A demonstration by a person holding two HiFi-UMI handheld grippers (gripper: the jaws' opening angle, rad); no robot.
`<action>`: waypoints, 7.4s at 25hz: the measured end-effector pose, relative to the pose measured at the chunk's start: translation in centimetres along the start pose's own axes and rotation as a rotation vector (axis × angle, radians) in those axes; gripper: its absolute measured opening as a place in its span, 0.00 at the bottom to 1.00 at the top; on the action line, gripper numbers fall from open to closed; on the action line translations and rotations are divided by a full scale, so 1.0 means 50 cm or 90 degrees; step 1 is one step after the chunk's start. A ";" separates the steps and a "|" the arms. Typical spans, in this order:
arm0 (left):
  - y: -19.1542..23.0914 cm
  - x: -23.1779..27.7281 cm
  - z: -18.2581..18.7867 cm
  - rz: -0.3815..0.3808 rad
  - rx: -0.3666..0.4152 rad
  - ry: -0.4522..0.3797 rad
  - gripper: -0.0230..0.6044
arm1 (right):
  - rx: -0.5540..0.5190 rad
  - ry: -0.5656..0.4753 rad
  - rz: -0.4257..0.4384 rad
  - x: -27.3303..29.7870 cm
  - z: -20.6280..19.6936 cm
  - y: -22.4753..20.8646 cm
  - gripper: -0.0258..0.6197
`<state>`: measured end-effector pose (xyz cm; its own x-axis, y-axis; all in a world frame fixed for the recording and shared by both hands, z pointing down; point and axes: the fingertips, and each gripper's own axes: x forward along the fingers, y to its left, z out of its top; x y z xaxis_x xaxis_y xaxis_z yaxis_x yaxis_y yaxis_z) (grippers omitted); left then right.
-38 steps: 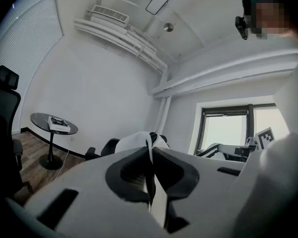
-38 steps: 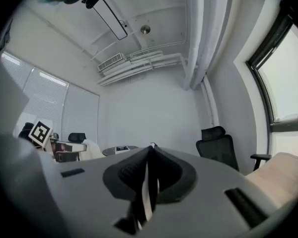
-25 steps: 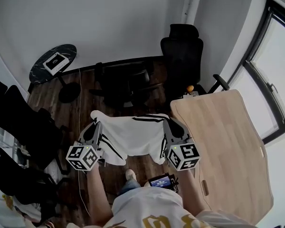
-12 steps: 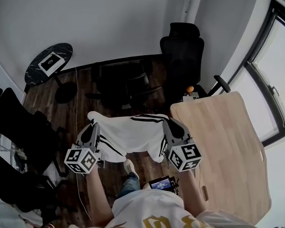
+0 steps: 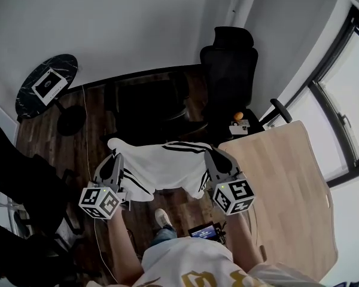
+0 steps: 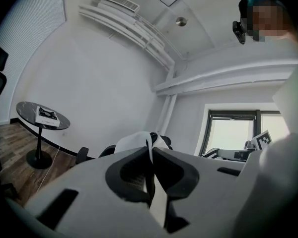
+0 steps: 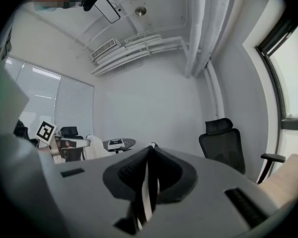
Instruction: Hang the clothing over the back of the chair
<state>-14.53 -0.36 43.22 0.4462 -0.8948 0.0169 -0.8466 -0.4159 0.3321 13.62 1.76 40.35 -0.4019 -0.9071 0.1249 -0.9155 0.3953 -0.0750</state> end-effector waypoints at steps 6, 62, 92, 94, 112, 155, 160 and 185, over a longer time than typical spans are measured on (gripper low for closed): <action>0.076 0.088 0.020 -0.023 0.001 0.009 0.10 | 0.010 0.009 -0.024 0.105 -0.005 -0.012 0.09; 0.193 0.317 0.302 -0.077 0.020 -0.098 0.10 | 0.009 -0.167 -0.028 0.382 0.260 -0.099 0.09; 0.398 0.595 0.154 0.031 0.101 0.074 0.10 | 0.005 -0.022 0.062 0.741 0.140 -0.222 0.09; 0.400 0.611 0.127 0.021 0.109 0.095 0.10 | 0.011 -0.003 0.076 0.754 0.118 -0.227 0.09; 0.425 0.655 -0.071 -0.029 0.179 0.335 0.10 | -0.229 0.207 0.199 0.834 -0.097 -0.191 0.09; 0.413 0.603 -0.181 -0.095 0.114 0.548 0.55 | -0.279 0.409 0.416 0.803 -0.207 -0.121 0.18; 0.409 0.592 -0.152 -0.079 0.132 0.513 0.54 | -0.300 0.390 0.393 0.795 -0.178 -0.112 0.16; 0.324 0.458 0.034 -0.019 0.141 0.246 0.07 | -0.046 0.086 0.241 0.653 0.051 -0.020 0.06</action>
<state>-18.49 -27.86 47.39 0.5116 -0.7731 0.3749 -0.8546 -0.5030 0.1291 1.46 -28.61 41.99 -0.7054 -0.6701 0.2309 -0.6991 0.7114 -0.0712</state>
